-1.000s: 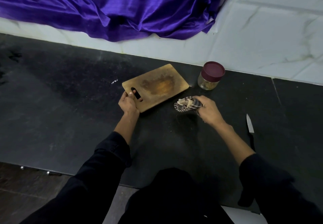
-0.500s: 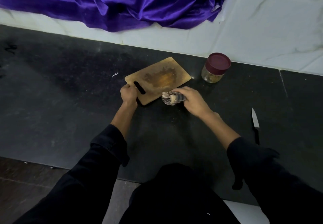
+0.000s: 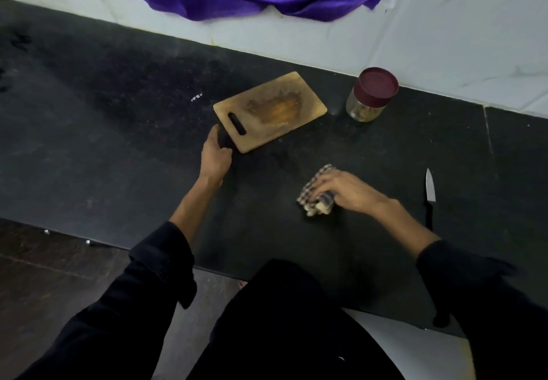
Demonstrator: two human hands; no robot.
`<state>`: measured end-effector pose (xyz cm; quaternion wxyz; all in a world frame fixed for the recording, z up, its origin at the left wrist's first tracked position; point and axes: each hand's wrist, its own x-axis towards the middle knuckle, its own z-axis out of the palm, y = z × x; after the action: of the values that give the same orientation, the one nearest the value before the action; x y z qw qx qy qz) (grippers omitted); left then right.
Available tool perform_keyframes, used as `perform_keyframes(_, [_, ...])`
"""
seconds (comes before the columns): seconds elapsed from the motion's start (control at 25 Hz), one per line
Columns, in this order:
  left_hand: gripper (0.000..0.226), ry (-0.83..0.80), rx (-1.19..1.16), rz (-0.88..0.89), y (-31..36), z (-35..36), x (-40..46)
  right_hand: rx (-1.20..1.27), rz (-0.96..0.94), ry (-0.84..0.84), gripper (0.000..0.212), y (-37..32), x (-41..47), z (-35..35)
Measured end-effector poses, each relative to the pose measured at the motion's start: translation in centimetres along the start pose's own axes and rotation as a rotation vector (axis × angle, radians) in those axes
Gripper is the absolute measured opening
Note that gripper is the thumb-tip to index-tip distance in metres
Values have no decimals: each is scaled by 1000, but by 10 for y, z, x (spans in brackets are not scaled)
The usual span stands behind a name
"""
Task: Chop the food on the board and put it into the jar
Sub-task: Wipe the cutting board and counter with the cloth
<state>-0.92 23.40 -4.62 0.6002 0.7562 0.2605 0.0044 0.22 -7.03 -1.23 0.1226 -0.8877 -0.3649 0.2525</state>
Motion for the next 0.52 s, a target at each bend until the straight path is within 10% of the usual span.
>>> perform_keyframes(0.28, [64,49,200,59,-29,0,-76,135,9,304,58,-36,46,-33])
perform_keyframes(0.52, [63,46,408,165,-34,11,-117,-17,-25,64,53,-69,59,21])
